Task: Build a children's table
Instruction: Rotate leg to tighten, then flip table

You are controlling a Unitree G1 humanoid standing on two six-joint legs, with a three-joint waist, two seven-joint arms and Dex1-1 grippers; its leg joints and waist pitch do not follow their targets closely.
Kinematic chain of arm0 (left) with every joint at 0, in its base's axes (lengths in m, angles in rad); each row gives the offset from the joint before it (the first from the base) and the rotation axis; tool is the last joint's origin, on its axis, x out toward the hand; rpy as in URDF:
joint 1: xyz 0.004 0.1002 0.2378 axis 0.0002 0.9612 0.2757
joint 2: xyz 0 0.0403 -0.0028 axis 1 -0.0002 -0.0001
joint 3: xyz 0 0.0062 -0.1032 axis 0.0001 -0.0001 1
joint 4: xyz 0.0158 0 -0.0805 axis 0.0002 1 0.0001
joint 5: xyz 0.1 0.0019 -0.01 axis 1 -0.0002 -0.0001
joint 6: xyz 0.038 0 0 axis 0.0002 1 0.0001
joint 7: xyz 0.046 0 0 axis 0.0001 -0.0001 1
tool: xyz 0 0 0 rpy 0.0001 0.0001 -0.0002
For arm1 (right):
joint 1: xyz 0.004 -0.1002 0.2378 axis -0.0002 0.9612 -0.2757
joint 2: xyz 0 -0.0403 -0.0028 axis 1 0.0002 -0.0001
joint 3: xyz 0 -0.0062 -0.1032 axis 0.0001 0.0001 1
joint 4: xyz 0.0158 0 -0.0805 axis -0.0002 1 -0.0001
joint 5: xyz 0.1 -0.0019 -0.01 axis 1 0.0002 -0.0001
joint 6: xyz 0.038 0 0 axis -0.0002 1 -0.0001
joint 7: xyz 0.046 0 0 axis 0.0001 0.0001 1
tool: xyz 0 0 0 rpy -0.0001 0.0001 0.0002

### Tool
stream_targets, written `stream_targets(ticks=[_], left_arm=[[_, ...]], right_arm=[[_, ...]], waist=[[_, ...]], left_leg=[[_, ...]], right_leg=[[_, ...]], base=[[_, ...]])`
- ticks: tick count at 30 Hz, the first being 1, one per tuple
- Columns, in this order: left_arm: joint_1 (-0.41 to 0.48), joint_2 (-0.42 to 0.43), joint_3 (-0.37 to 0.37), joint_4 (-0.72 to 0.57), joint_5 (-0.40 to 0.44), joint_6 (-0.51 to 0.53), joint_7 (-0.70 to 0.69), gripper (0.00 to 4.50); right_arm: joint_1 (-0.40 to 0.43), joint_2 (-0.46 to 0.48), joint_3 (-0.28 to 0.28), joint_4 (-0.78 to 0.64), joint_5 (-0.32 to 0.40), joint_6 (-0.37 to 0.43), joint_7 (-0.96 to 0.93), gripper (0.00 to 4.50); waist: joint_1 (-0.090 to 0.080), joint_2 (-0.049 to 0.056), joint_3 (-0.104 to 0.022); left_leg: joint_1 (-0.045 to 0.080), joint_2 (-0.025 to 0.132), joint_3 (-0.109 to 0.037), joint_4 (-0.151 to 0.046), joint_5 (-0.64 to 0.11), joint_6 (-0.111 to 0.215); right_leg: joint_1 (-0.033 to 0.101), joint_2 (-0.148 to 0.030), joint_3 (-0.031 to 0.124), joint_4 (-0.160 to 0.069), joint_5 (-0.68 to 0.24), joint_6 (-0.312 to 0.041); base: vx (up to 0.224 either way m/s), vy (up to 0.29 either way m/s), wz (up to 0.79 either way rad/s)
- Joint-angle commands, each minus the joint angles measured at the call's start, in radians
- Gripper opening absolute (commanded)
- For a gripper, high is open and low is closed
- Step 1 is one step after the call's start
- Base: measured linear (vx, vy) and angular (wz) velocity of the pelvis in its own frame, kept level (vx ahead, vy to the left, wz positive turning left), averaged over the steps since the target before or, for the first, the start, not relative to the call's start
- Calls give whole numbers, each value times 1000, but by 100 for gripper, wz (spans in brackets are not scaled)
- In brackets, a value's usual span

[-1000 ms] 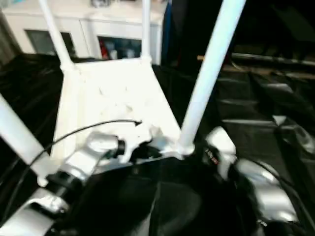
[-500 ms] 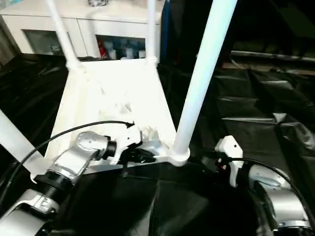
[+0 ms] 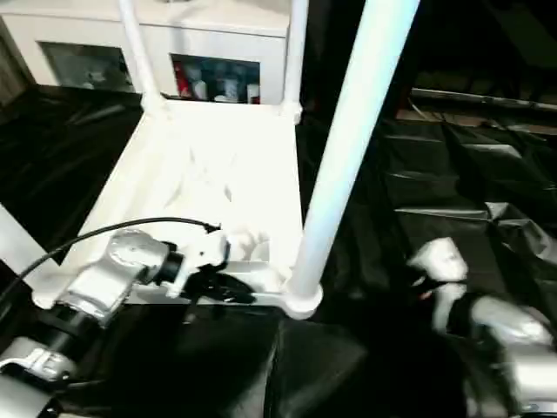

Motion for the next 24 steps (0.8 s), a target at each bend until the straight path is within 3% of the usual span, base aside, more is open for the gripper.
stream_targets(ticks=[1, 8, 12, 17, 18, 22, 24], left_arm=[[35, 6, -73, -24, -7, 18, -83, 0], [77, 44, -92, -103, -29, 41, -129, 0], [82, 34, -65, -94, -2, 11, -43, 0], [83, 12, 6, -106, -33, 41, 49, 59], [98, 14, 59, -162, -82, 89, 75, 71], [118, 13, 129, -241, -150, 154, 105, 96], [157, 26, 218, -338, -218, 213, 150, 114]], right_arm=[[-31, 25, -33, 34, -34, -32, -108, 305], [-18, 99, -55, -4, -25, -27, -190, 305], [-15, 136, -53, -13, -24, -32, -243, 305], [-37, 182, -55, -20, -15, -24, -301, 316], [-40, 205, -45, -42, -19, -19, -326, 316], [-34, 223, -42, -67, -22, -11, -349, 316], [-9, 246, -51, -107, -12, 11, -391, 316]], waist=[[-5, -15, -40], [1, -11, -41], [-4, -12, -37], [-10, -14, -33], [-10, -13, -33], [-20, -14, -36], [-22, -25, -35]], left_leg=[[5, 16, 0, -49, -91, 103], [9, 19, 1, -47, -77, 119], [8, 19, 0, -51, -127, 95], [6, 17, -1, -54, -187, 56], [5, 17, -2, -56, -191, 47], [3, 16, -3, -53, -165, 46], [0, 16, -1, -50, -124, 64]], right_leg=[[34, -22, 16, -53, 44, -279], [38, -21, 16, -46, 91, -285], [37, -21, 17, -54, 8, -265], [33, -23, 19, -63, -111, -233], [33, -23, 19, -64, -128, -227], [33, -19, 19, -54, -71, -238], [34, -16, 18, -48, -6, -254]], base=[[0, 0, 0], [0, 0, 0], [0, 0, 0], [0, 0, 0], [0, 0, 0], [0, 0, 0], [0, 0, 0]])
